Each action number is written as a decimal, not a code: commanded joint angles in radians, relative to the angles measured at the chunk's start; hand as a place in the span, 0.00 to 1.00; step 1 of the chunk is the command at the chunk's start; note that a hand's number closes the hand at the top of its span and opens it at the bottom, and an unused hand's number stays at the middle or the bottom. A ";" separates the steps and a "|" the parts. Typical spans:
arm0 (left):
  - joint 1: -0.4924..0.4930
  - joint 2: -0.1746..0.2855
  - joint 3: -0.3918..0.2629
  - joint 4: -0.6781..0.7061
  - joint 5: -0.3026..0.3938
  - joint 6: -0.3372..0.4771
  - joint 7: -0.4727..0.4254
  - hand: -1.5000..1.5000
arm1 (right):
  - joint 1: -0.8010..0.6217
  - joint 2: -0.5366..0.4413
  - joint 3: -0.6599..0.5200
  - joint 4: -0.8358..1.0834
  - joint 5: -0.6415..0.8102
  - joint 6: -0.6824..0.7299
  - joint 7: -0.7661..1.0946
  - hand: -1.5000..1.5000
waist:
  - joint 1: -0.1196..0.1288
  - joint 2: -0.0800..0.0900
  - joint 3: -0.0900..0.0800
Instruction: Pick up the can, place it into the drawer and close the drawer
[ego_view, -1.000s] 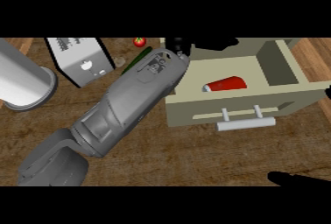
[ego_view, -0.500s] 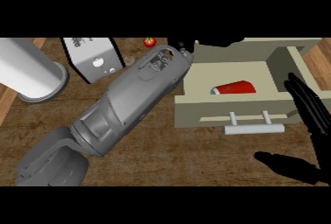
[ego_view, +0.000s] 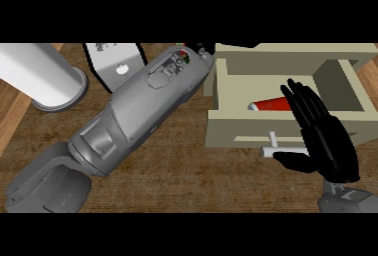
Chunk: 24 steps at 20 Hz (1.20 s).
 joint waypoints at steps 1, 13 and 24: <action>0.048 0.087 0.005 -0.081 -0.025 -0.040 0.033 0.00 | -0.053 0.071 0.013 0.139 0.065 -0.111 0.009 0.00 | 0.011 -0.004 0.000; 0.154 0.246 -0.049 -0.381 -0.101 0.001 0.236 0.00 | -0.234 0.048 -0.116 0.612 0.098 -0.325 -0.123 0.00 | 0.042 -0.006 0.001; 0.289 0.383 -0.035 -0.533 -0.116 -0.048 0.277 0.00 | -0.506 0.079 -0.196 0.930 0.195 -0.511 -0.078 0.00 | 0.060 0.011 0.001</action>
